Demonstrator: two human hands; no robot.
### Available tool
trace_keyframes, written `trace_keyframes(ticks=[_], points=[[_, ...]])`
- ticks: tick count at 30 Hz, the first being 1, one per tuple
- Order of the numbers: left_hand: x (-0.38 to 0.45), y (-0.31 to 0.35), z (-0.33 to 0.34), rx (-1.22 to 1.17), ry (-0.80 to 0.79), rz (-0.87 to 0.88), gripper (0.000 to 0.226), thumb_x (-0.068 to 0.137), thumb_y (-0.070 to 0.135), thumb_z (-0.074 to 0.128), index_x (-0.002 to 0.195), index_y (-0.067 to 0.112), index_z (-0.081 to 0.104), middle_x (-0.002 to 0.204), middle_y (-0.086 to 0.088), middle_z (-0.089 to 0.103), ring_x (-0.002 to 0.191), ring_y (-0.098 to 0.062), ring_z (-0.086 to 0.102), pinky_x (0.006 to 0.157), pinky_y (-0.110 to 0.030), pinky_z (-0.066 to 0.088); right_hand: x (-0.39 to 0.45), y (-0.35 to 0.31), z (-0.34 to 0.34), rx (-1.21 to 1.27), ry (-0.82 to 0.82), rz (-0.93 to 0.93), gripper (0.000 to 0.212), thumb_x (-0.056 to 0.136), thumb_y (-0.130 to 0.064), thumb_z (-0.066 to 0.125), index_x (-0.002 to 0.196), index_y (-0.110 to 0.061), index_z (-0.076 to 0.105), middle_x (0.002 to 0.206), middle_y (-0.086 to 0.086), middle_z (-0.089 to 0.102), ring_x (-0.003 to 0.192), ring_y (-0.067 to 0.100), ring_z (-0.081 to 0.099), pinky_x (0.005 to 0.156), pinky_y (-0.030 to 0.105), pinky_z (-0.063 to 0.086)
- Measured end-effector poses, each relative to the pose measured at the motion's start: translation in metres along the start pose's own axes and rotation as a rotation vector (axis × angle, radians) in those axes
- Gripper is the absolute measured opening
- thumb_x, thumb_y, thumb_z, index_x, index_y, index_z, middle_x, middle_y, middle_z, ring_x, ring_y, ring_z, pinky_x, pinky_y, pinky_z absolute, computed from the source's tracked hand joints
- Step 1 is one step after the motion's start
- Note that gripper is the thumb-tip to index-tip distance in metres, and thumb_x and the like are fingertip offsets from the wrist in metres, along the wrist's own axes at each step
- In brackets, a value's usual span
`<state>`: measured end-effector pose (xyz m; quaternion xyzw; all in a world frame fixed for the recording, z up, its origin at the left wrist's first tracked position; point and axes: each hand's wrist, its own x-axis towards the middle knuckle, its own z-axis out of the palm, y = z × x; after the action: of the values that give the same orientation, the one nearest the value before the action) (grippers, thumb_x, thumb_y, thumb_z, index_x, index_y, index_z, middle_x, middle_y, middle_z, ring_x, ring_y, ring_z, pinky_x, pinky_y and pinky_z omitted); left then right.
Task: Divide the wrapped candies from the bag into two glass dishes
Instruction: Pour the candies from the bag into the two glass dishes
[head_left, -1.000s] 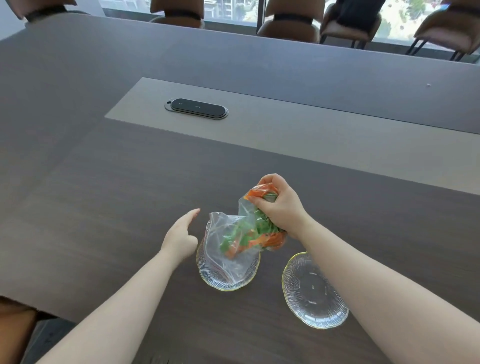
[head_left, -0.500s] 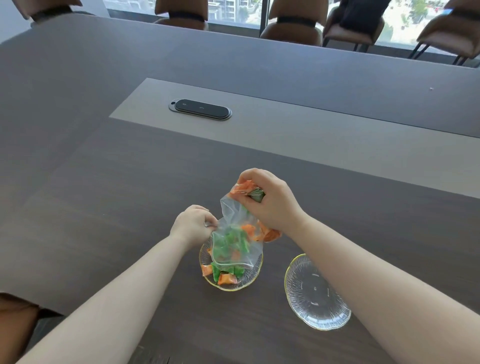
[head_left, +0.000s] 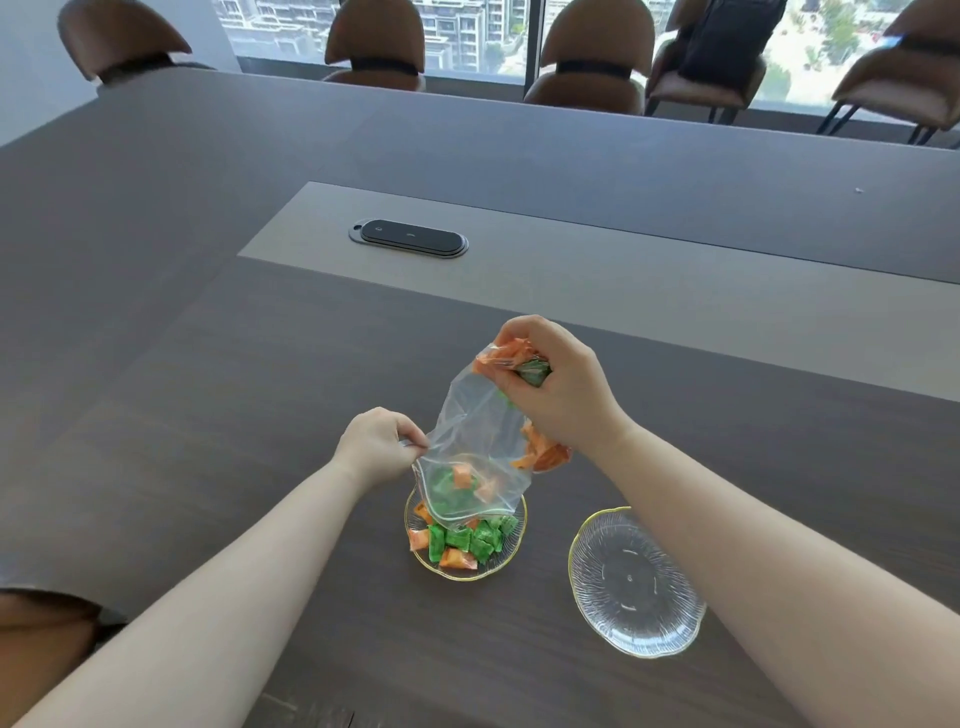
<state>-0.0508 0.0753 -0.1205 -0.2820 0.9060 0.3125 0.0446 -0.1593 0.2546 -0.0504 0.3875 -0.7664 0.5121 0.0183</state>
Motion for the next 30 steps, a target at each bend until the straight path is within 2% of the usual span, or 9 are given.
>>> trace_keyframes(ticks=[4, 6, 8, 11, 17, 22, 25, 27, 30], points=[[-0.009, 0.009, -0.010, -0.023, 0.041, -0.001, 0.012, 0.076, 0.013, 0.066, 0.081, 0.012, 0.077, 0.087, -0.001, 0.075, 0.080, -0.010, 0.057, 0.076, -0.018, 0.039, -0.001, 0.005, -0.007, 0.074, 0.061, 0.070, 0.020, 0.076, -0.017, 0.076, 0.090, -0.015, 0.062, 0.083, -0.009, 0.062, 0.081, 0.009, 0.060, 0.078, 0.022, 0.049], [-0.013, 0.015, -0.013, -0.066, 0.045, -0.015, 0.010, 0.076, 0.012, 0.067, 0.080, 0.012, 0.077, 0.075, 0.007, 0.070, 0.078, -0.010, 0.058, 0.069, -0.015, 0.040, -0.001, 0.008, -0.015, 0.123, 0.089, 0.166, 0.021, 0.076, -0.018, 0.077, 0.088, -0.018, 0.060, 0.079, -0.013, 0.062, 0.075, -0.002, 0.058, 0.071, 0.008, 0.045], [-0.017, 0.022, -0.013, -0.108, 0.031, -0.023, 0.011, 0.075, 0.012, 0.068, 0.071, 0.019, 0.075, 0.068, 0.016, 0.063, 0.073, -0.008, 0.058, 0.064, -0.009, 0.039, -0.002, 0.014, -0.025, 0.171, 0.110, 0.260, 0.023, 0.075, -0.019, 0.077, 0.087, -0.022, 0.058, 0.078, -0.015, 0.061, 0.068, -0.007, 0.057, 0.063, 0.002, 0.042], [-0.023, 0.037, -0.007, -0.153, -0.002, -0.014, 0.023, 0.073, 0.011, 0.070, 0.058, 0.029, 0.067, 0.067, 0.015, 0.065, 0.070, -0.004, 0.059, 0.067, -0.012, 0.042, -0.006, 0.028, -0.045, 0.165, 0.139, 0.365, 0.025, 0.073, -0.023, 0.078, 0.087, -0.026, 0.057, 0.078, -0.015, 0.061, 0.065, -0.007, 0.057, 0.062, 0.005, 0.045], [-0.031, 0.081, 0.027, -0.184, -0.101, 0.010, 0.013, 0.072, 0.013, 0.072, 0.063, 0.023, 0.072, 0.070, 0.007, 0.069, 0.072, -0.010, 0.062, 0.076, -0.023, 0.050, -0.028, 0.043, -0.096, 0.185, 0.152, 0.459, 0.026, 0.074, -0.020, 0.077, 0.092, -0.019, 0.059, 0.075, -0.010, 0.061, 0.053, -0.007, 0.057, 0.051, 0.007, 0.046], [-0.037, 0.108, 0.067, -0.128, -0.196, 0.048, 0.005, 0.073, 0.015, 0.071, 0.071, 0.017, 0.075, 0.070, 0.005, 0.069, 0.067, -0.011, 0.061, 0.075, -0.026, 0.052, -0.052, 0.055, -0.131, 0.088, 0.101, 0.464, 0.026, 0.073, -0.021, 0.077, 0.090, -0.024, 0.059, 0.079, -0.013, 0.064, 0.065, 0.000, 0.060, 0.062, 0.012, 0.050], [-0.044, 0.120, 0.092, -0.066, -0.232, 0.094, 0.008, 0.074, 0.015, 0.069, 0.076, 0.013, 0.077, 0.065, 0.012, 0.065, 0.073, -0.011, 0.062, 0.079, -0.024, 0.050, -0.069, 0.063, -0.144, 0.035, 0.069, 0.426, 0.023, 0.075, -0.017, 0.074, 0.091, -0.023, 0.058, 0.083, -0.009, 0.066, 0.067, -0.004, 0.058, 0.062, 0.003, 0.046], [-0.048, 0.125, 0.107, -0.038, -0.244, 0.110, 0.009, 0.074, 0.015, 0.069, 0.076, 0.013, 0.077, 0.062, 0.016, 0.062, 0.077, -0.012, 0.064, 0.077, -0.023, 0.049, -0.078, 0.069, -0.149, -0.025, 0.036, 0.398, 0.023, 0.076, -0.021, 0.074, 0.090, -0.027, 0.056, 0.083, -0.012, 0.066, 0.073, -0.007, 0.059, 0.069, 0.002, 0.043], [-0.053, 0.130, 0.125, 0.034, -0.308, 0.123, 0.009, 0.074, 0.016, 0.066, 0.074, 0.017, 0.076, 0.061, 0.018, 0.060, 0.087, -0.015, 0.068, 0.077, -0.022, 0.049, -0.088, 0.079, -0.152, -0.114, -0.043, 0.357, 0.023, 0.077, -0.028, 0.073, 0.092, -0.026, 0.057, 0.091, -0.004, 0.067, 0.086, 0.010, 0.062, 0.082, 0.025, 0.051]])
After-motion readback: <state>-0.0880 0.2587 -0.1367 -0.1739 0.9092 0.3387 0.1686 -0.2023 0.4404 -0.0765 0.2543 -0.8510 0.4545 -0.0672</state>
